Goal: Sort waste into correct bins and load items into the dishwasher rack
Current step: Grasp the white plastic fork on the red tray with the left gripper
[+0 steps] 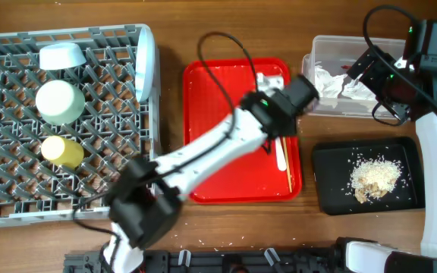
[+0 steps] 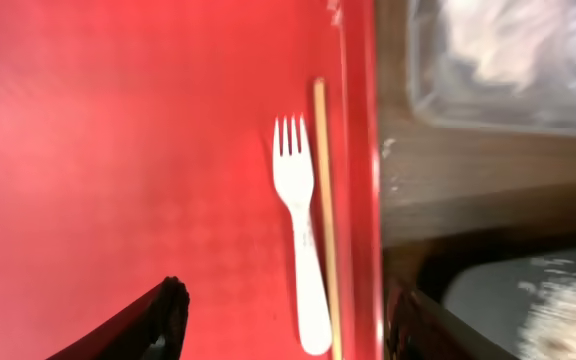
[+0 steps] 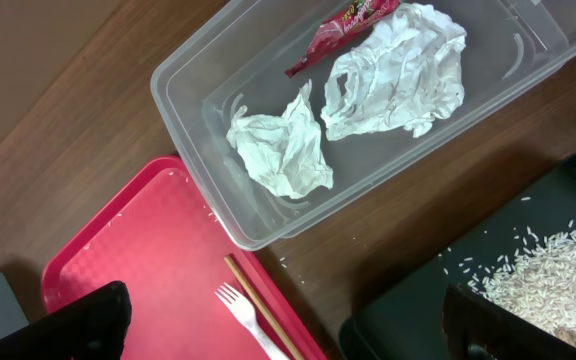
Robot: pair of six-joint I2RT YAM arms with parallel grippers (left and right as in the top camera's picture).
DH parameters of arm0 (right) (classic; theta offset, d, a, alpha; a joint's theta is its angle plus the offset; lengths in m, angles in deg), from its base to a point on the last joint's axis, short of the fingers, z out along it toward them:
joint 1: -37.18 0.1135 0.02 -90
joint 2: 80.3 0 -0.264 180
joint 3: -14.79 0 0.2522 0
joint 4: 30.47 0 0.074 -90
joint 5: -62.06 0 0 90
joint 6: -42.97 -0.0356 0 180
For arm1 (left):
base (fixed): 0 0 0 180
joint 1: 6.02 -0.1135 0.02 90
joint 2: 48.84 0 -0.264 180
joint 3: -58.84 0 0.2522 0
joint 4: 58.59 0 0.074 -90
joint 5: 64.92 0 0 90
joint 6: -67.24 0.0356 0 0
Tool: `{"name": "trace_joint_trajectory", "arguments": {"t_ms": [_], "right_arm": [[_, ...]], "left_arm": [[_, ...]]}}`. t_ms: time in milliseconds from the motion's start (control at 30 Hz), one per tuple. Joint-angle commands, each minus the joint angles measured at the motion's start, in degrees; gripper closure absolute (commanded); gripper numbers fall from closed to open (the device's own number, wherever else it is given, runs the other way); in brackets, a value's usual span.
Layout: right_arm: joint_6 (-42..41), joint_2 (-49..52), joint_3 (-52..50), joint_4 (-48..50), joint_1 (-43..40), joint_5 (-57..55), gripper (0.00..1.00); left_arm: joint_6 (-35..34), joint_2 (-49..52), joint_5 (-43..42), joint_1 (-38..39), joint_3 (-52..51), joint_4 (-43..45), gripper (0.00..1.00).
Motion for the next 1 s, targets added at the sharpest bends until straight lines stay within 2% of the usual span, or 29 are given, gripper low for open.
{"name": "trace_joint_trajectory", "arguments": {"t_ms": [0,100,333,633,833,967], "right_arm": [[-0.37,0.28,0.76,0.2,-0.07,-0.94,0.0],[-0.39,0.28,0.76,0.2,-0.07,-0.94,0.0],[-0.39,0.28,0.76,0.2,-0.07,-0.94,0.0],[-0.37,0.28,0.76,0.2,-0.07,-0.94,0.0],[-0.37,0.28,0.76,0.2,-0.07,-0.94,0.0],[-0.39,0.28,0.76,0.2,-0.07,-0.94,0.0]], "left_arm": [[-8.87,4.57,9.7,3.45,-0.35,0.42,0.36],[-9.94,6.69,10.51,3.72,-0.37,1.07,0.37],[-10.86,12.13,10.62,3.5,-0.37,7.04,0.46],[-10.88,17.0,10.82,3.67,-0.37,7.89,0.52],[-10.82,17.0,10.75,4.15,-0.37,6.08,0.75],[-10.62,16.87,10.1,4.42,-0.35,3.04,0.78]]}}
